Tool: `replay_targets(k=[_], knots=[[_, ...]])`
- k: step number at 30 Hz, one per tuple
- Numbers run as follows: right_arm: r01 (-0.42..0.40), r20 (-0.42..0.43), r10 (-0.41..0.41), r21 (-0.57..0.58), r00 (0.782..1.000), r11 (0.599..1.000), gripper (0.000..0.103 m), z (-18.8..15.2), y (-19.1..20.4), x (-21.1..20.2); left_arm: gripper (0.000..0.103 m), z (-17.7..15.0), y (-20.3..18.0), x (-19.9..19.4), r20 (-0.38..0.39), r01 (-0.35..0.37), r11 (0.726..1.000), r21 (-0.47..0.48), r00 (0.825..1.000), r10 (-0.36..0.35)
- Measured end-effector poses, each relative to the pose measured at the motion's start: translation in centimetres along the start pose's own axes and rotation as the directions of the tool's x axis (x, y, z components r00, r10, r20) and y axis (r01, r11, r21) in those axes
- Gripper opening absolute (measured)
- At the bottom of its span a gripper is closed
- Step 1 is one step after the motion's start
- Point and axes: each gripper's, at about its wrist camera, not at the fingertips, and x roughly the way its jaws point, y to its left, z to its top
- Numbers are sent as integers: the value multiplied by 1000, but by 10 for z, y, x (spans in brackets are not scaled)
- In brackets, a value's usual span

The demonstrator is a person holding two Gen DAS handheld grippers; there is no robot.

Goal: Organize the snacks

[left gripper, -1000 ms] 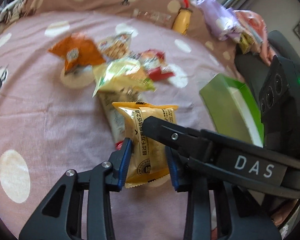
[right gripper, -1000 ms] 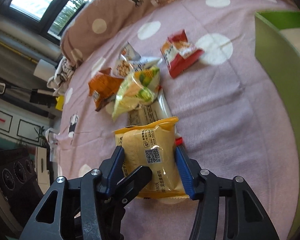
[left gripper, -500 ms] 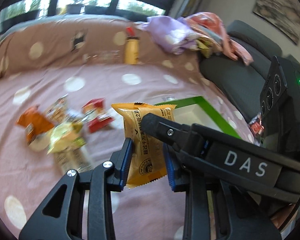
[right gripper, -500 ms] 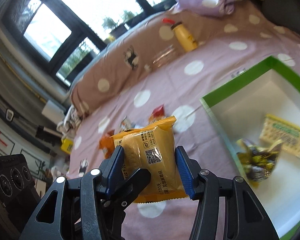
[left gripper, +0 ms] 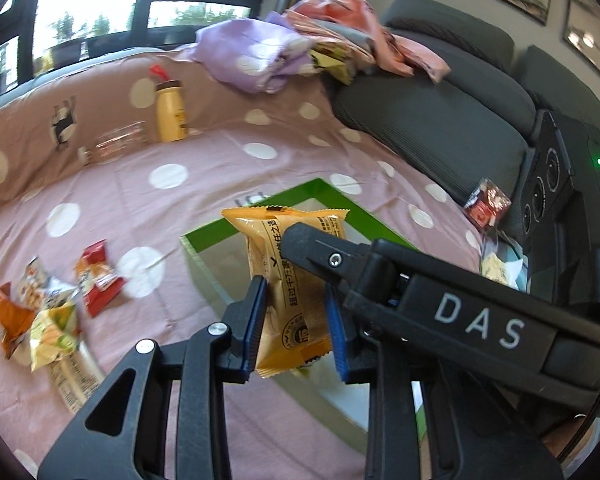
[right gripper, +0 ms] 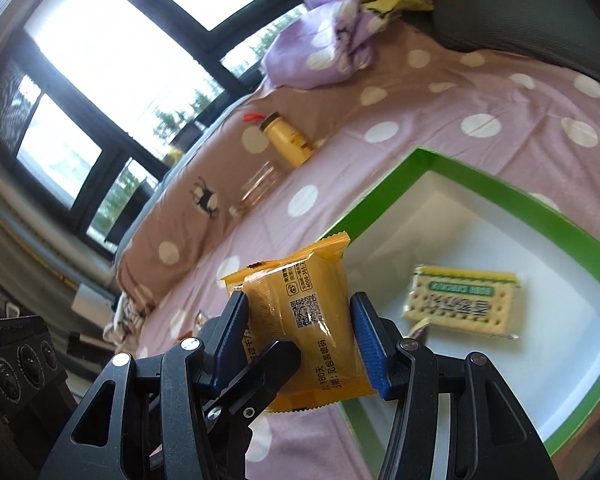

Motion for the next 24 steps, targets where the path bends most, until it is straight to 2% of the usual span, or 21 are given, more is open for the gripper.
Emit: replay_targets(k=[4, 10, 24], knots=[[44, 22, -45, 43, 999, 998, 56, 5, -20, -8, 27, 3, -17, 18, -41, 36, 998, 44, 999, -34], [104, 22, -107, 92, 994, 990, 56, 9, -43, -10, 27, 2, -36, 39, -91, 47, 995, 87, 995, -39], [184, -32, -182, 169, 983, 968, 56, 10, -77, -2, 27, -2, -41, 74, -195, 108, 992, 69, 976, -92]])
